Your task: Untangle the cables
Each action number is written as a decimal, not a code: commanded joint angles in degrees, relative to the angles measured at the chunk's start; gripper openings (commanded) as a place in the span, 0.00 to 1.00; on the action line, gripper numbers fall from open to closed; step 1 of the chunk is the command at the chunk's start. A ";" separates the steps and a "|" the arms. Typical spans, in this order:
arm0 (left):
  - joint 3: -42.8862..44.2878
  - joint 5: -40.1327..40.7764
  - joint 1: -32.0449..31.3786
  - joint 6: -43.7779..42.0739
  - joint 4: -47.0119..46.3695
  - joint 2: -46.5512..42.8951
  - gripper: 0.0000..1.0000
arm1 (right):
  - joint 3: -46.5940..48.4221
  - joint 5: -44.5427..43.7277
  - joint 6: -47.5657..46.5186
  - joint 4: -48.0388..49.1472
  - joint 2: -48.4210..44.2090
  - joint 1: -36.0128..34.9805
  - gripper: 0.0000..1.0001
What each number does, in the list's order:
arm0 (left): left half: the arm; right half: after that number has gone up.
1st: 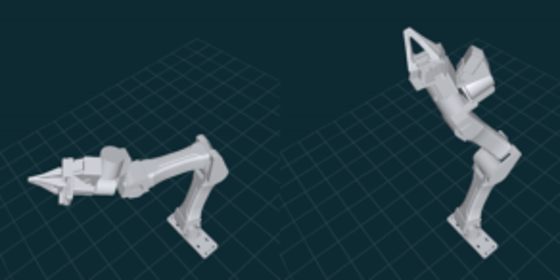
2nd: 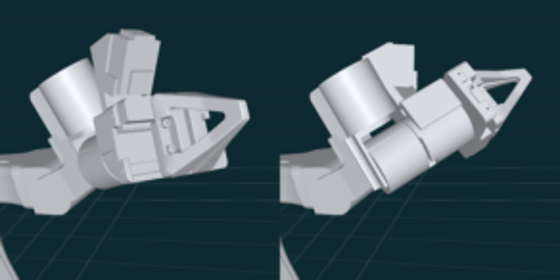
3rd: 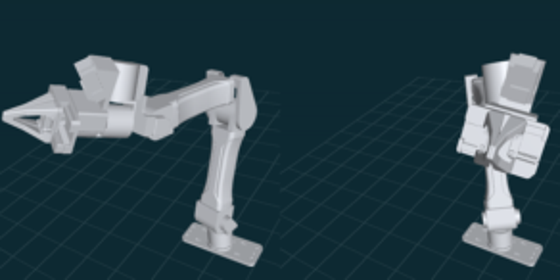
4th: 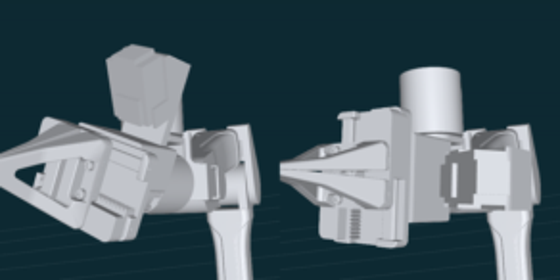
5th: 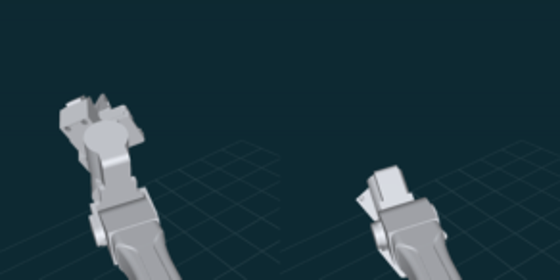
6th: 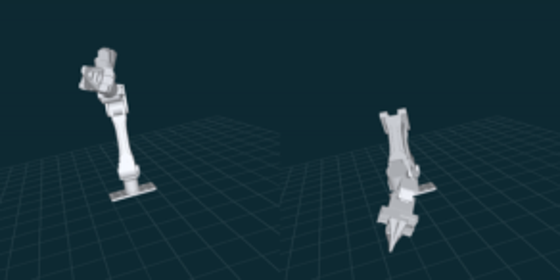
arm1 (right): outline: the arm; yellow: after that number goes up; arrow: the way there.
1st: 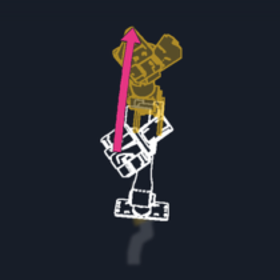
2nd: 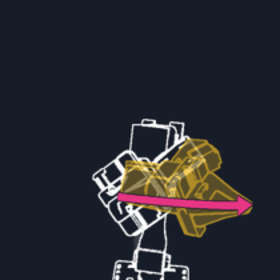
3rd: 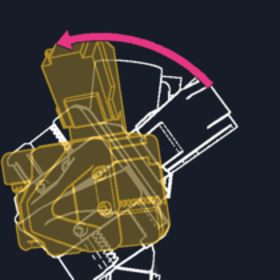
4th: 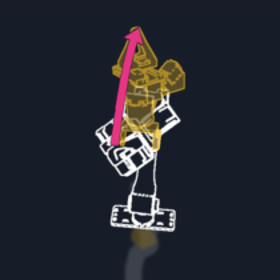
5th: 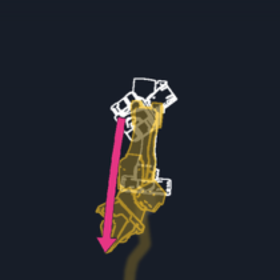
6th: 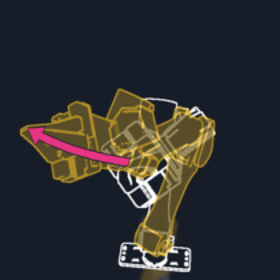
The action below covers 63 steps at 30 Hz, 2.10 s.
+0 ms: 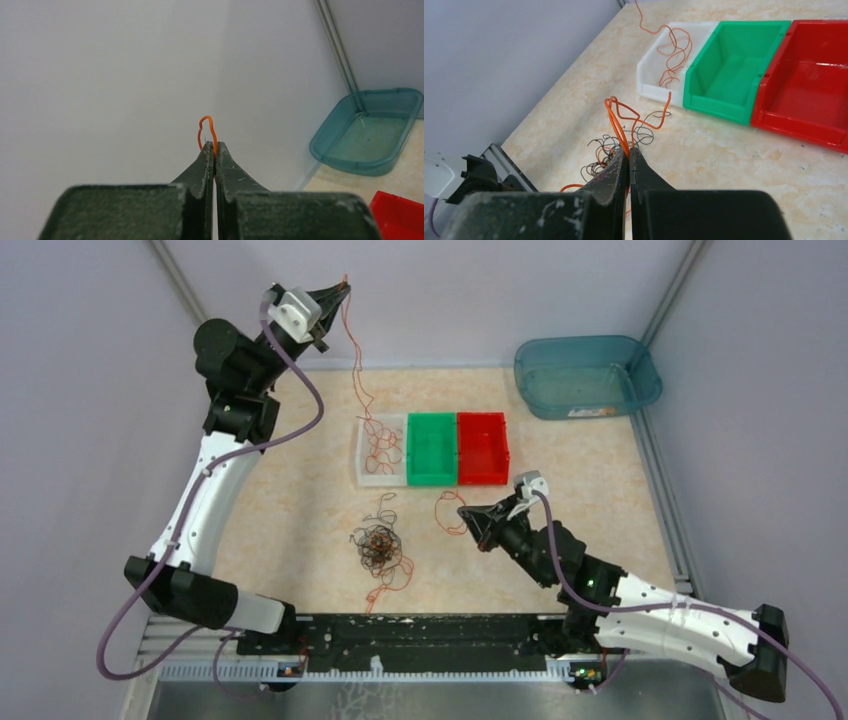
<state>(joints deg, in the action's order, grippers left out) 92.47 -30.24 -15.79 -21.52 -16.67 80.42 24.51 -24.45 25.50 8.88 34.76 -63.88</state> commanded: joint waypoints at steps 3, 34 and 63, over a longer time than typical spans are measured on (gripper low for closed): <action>-5.75 -1.69 -0.96 -6.34 -3.33 1.61 0.00 | 5.07 -3.45 -2.33 -1.06 -1.81 0.51 0.00; -15.21 -1.63 -3.89 -22.43 6.22 16.80 0.00 | 8.31 -5.79 -2.34 -2.46 -0.76 0.51 0.00; 0.23 -3.09 -4.16 -28.98 47.45 22.78 0.56 | 11.08 -1.71 1.04 -1.30 5.46 3.20 0.00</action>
<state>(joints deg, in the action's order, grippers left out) 89.38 -26.87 -19.79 -49.67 19.86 104.88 31.94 -28.86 24.97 5.54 39.20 -63.00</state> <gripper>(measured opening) 0.555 0.011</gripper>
